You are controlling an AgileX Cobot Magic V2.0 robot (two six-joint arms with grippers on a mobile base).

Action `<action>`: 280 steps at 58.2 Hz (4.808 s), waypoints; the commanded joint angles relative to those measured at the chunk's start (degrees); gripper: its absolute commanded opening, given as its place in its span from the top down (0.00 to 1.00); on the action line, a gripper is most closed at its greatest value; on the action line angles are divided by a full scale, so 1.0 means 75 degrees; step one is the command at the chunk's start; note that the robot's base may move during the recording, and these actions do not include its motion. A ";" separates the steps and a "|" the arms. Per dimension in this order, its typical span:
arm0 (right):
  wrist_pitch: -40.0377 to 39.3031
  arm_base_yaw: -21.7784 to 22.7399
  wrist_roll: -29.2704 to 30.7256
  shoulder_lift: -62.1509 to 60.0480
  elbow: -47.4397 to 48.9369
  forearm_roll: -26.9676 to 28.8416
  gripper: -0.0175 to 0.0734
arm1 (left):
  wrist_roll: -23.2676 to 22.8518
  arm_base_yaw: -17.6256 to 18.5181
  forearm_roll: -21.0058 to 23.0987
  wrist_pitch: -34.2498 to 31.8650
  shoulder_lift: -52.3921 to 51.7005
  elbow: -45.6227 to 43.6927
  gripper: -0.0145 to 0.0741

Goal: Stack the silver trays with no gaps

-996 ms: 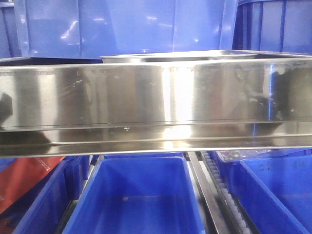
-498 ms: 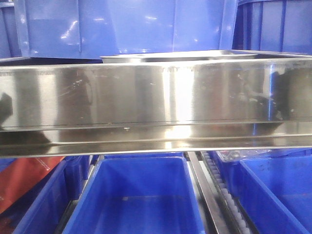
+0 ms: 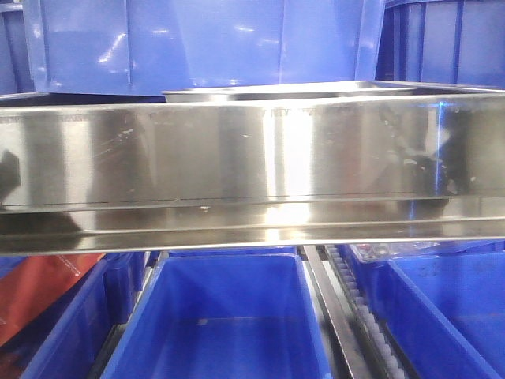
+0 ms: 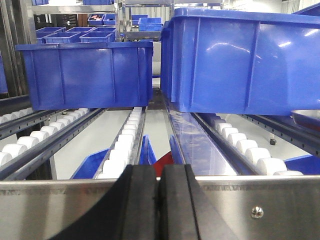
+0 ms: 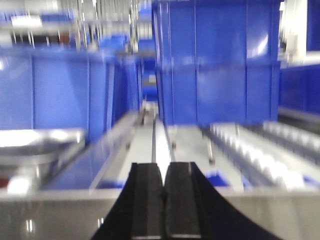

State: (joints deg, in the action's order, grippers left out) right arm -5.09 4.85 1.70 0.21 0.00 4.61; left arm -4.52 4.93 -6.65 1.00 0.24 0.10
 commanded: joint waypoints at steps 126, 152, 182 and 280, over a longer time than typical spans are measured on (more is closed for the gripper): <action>0.8250 -0.2267 0.0065 1.1790 1.1398 0.0939 0.40 | -0.1883 0.3950 0.0276 0.7655 1.3128 -1.2629 0.40; 0.7954 -0.2267 -0.0023 1.2695 1.1398 0.0939 0.46 | -0.2056 0.3950 0.0392 0.7669 1.3735 -1.2629 0.38; 0.7781 -0.2267 -0.0093 1.3240 1.1398 0.0878 0.46 | -0.2085 0.3950 0.0425 0.7321 1.3914 -1.2616 0.38; 0.9778 -0.2267 -0.0093 1.2127 1.2789 0.0888 0.90 | -0.2014 0.3967 0.0770 0.9195 1.3938 -1.5202 0.87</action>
State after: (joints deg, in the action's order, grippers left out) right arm 67.28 -11.74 -1.12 93.41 93.69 8.85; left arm -20.56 33.95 -2.01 71.86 106.99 -111.75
